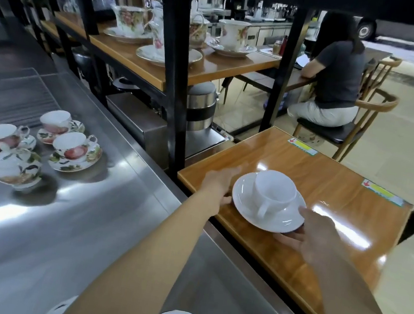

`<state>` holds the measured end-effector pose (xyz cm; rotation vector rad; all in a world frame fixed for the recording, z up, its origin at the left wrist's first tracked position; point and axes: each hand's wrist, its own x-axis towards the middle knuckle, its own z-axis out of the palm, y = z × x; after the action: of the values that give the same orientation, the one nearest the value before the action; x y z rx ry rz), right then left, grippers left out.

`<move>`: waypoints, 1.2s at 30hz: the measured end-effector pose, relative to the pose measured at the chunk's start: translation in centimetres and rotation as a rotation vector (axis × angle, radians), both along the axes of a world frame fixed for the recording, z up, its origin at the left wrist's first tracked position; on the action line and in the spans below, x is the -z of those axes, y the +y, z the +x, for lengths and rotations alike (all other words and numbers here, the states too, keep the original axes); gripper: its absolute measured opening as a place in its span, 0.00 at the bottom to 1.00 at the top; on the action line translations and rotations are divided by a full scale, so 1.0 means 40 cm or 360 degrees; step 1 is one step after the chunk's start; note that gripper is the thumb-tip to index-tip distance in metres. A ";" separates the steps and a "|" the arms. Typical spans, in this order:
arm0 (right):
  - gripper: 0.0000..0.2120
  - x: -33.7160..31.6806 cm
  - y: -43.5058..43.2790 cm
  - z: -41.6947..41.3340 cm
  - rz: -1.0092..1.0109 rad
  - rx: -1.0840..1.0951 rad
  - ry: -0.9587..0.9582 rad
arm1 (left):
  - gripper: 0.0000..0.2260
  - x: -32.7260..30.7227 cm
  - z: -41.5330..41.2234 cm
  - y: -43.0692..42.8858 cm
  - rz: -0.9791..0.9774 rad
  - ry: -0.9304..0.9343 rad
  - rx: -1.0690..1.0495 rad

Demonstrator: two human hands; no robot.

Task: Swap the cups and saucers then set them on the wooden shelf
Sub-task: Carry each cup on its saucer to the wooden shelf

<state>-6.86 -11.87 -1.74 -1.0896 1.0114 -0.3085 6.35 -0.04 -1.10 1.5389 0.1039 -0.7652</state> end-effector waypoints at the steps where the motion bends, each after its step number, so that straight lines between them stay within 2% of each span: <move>1: 0.10 0.001 0.000 0.006 -0.0001 0.0017 -0.0020 | 0.24 0.005 0.004 0.005 -0.0013 0.0052 -0.0027; 8: 0.14 0.015 -0.002 0.053 -0.0136 0.0041 -0.0001 | 0.26 -0.013 0.019 0.007 -0.0054 0.0199 0.0013; 19: 0.24 0.000 -0.042 0.163 -0.0064 -0.0022 -0.0047 | 0.33 -0.011 0.060 0.004 -0.0659 0.0395 -0.0172; 24: 0.22 0.009 -0.043 0.181 -0.0114 -0.0075 0.0024 | 0.33 -0.010 0.066 0.010 -0.0715 0.0382 -0.0199; 28: 0.19 0.023 -0.032 0.175 -0.0437 -0.0084 0.0230 | 0.28 -0.007 0.058 0.067 -0.0597 0.0295 -0.0357; 31: 0.16 0.025 -0.018 0.160 -0.0800 -0.0069 0.0291 | 0.24 0.004 0.026 0.141 -0.0430 0.0275 -0.0273; 36: 0.22 0.002 0.023 0.105 -0.1191 -0.0021 0.0327 | 0.22 -0.002 -0.048 0.265 -0.0212 0.0229 -0.0236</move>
<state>-2.66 -10.97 -1.83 -1.8299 1.0967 -0.6006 4.44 10.56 -1.01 1.3338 0.2657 -0.7493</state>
